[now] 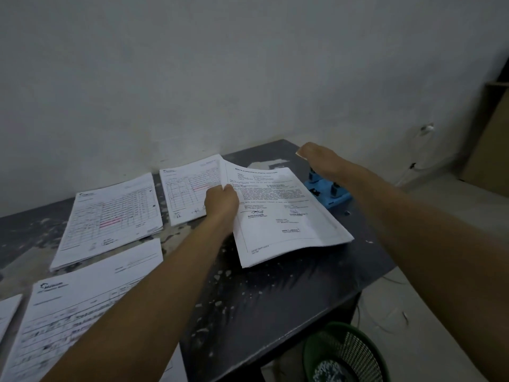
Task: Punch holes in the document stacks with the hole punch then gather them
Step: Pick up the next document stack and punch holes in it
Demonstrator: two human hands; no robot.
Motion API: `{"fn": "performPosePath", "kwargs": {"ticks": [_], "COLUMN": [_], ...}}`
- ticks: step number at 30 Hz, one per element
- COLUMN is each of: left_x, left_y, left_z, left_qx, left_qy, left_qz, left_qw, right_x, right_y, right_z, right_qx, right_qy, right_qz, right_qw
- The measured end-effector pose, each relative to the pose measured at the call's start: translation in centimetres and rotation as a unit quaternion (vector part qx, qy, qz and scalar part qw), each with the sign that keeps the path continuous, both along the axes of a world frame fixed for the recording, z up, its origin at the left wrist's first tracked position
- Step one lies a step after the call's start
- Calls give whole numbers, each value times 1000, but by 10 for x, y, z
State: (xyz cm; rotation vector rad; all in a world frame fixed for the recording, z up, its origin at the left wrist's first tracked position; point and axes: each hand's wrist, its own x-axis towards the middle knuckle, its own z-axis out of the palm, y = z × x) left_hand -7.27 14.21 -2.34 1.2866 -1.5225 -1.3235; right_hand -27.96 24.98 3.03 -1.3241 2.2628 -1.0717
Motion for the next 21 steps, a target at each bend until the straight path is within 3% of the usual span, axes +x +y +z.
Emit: {"fn": "performPosePath", "kwargs": {"ticks": [5,21], "left_x": [-18,-41], "left_y": [5,22], "left_z": [1,-2], "left_qx": [18,45], "left_qy": [-6,13], "left_qz": [11,46], "left_qw": [1000,998], "right_x": [-4,-6], "right_y": [-2,-1], "right_z": [1,0], "right_qx": [31,60], "right_qy": [-47,-54], "right_qz": [-1,4], "right_qw": [998,997]}}
